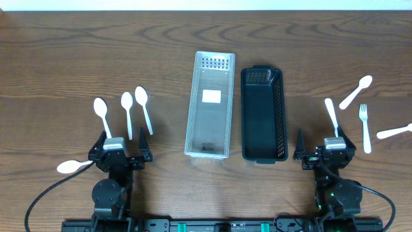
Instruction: Pack container
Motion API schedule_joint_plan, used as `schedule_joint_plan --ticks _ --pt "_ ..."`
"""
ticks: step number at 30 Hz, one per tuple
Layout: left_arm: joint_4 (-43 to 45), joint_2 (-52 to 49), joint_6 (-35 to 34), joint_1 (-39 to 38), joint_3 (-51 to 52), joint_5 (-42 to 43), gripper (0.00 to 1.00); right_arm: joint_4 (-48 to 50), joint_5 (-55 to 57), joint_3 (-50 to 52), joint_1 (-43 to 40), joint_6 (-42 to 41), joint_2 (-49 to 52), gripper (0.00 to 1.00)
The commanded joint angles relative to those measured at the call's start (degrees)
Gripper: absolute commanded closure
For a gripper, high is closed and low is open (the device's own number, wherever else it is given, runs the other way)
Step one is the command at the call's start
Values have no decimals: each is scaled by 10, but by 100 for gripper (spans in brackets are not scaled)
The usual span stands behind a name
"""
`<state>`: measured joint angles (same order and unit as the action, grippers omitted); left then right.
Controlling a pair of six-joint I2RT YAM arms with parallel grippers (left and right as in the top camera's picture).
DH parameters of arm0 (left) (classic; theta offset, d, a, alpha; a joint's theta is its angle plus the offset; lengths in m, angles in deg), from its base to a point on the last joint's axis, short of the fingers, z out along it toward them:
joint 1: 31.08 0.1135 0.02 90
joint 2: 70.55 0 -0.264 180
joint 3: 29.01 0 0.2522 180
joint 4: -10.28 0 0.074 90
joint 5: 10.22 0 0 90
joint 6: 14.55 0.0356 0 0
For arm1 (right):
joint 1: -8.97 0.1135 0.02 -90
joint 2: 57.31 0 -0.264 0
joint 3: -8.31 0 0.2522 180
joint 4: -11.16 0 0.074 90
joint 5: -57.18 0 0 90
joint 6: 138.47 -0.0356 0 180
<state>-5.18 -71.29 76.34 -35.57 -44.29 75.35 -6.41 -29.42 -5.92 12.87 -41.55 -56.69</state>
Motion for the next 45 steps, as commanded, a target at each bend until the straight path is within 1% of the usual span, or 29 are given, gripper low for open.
schedule_joint_plan --ticks 1,14,17,19,21,23,25,26,27,30,32,35,38,40,45 --pt "-21 4 -1 5 13 2 2 -2 -3 2 7 4 -3 1" --pt "-21 4 0 5 13 1 2 -2 2 2 4 4 -1 1" --pt "-21 4 -1 5 13 2 2 -2 2 2 1 -51 4 1" --pt "1 4 -5 5 13 6 2 -2 2 2 1 -90 5 1" --pt "27 4 -36 5 12 6 2 -1 2 1 1 -114 5 1" --pt "40 4 -111 5 5 6 2 -6 2 -6 1 -140 5 1" --pt "30 1 -176 5 -11 12 2 -20 6 -21 1 -162 5 1" --pt "21 -3 -197 5 -21 20 2 -32 15 -32 0 -169 7 1" --pt "9 -10 -206 5 -38 30 2 -47 27 -46 -3 -172 12 1" --pt "-34 -43 -198 5 -99 38 2 -90 43 -90 -15 -171 38 1" --pt "-65 -82 -184 5 -153 38 2 -114 43 -124 -28 -171 73 1" --pt "-123 -163 -172 5 -246 38 2 -141 36 -188 -50 -171 156 1" --pt "-202 -259 -147 5 -346 38 2 -193 36 -278 -67 -159 267 1" --pt "-266 -326 -132 5 -416 38 2 -261 36 -354 -78 -154 348 1" --pt "-403 -463 -130 5 -556 38 2 -490 35 -560 -124 -153 558 1"
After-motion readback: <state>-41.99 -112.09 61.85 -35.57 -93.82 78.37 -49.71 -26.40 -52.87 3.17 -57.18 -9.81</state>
